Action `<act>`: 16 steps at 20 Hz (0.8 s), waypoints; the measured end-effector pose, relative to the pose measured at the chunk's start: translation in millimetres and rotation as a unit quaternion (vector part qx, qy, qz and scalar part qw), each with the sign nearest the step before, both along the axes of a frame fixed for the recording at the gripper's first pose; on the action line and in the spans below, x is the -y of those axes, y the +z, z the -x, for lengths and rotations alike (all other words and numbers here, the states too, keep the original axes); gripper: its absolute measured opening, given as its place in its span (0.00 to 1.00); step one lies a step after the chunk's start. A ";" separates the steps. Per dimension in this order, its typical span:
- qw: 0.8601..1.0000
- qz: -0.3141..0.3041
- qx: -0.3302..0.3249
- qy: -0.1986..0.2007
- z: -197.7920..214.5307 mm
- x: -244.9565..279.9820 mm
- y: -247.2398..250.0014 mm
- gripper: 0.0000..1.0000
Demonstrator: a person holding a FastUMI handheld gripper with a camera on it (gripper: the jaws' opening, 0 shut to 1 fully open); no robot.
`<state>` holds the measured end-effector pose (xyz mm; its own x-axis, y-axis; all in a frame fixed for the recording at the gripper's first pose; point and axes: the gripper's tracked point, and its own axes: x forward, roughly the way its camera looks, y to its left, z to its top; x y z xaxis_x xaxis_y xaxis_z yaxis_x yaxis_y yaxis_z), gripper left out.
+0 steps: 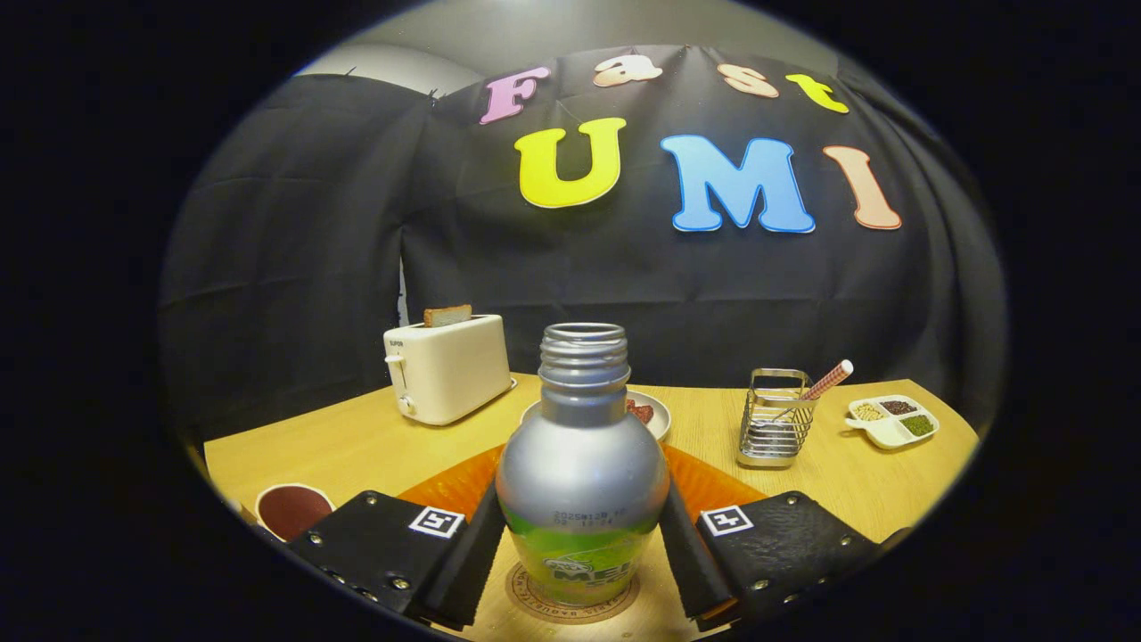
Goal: Take the bottle from table, then pour the juice into the cup, finally place the bottle on the coaster
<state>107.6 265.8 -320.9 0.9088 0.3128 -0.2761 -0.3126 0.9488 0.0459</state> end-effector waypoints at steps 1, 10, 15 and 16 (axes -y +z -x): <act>1.000 0.002 0.001 0.000 0.6 -0.2 -0.7 0.82; 0.999 0.036 0.030 0.006 7.0 -9.4 0.4 0.82; 0.999 0.034 0.033 -0.006 6.4 -4.6 8.6 0.86; 0.999 0.019 0.039 -0.006 7.5 -4.3 19.0 0.90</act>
<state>100.2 270.2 -301.9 0.9317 0.2921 -0.2160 -0.3022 0.9531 -0.0145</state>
